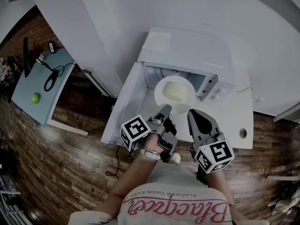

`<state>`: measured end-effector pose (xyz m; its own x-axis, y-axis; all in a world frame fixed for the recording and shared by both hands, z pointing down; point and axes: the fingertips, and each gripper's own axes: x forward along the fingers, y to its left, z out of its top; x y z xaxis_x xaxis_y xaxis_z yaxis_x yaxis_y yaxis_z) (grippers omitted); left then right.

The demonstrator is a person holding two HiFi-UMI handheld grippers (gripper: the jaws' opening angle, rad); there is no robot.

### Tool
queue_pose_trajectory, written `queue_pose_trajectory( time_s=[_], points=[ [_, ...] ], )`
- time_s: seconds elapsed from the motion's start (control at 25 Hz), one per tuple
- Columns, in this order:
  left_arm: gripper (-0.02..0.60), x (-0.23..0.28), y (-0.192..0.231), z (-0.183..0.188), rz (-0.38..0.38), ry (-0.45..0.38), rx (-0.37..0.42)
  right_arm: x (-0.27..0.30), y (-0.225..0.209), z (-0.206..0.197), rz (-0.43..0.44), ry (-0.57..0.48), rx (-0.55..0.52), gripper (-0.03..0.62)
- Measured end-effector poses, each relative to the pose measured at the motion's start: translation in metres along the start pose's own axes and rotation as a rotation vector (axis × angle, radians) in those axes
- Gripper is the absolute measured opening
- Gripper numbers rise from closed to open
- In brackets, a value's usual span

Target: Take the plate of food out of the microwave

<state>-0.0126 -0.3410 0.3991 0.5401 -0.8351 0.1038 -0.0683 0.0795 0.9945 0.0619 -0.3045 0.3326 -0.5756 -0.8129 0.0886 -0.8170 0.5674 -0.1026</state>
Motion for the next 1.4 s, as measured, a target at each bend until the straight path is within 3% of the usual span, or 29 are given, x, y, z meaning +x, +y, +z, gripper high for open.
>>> queue_pose_trajectory(
  time_s=[0.72,1.4],
  points=[
    [0.014,0.022,-0.033,-0.015,-0.066,0.041,0.025,-0.003,-0.022,0.02,-0.057,-0.042,-0.024,0.011],
    [0.015,0.038,-0.044,-0.027,-0.075,0.074,0.053,-0.005,-0.039,0.02,-0.089,-0.033,-0.042,0.011]
  ],
)
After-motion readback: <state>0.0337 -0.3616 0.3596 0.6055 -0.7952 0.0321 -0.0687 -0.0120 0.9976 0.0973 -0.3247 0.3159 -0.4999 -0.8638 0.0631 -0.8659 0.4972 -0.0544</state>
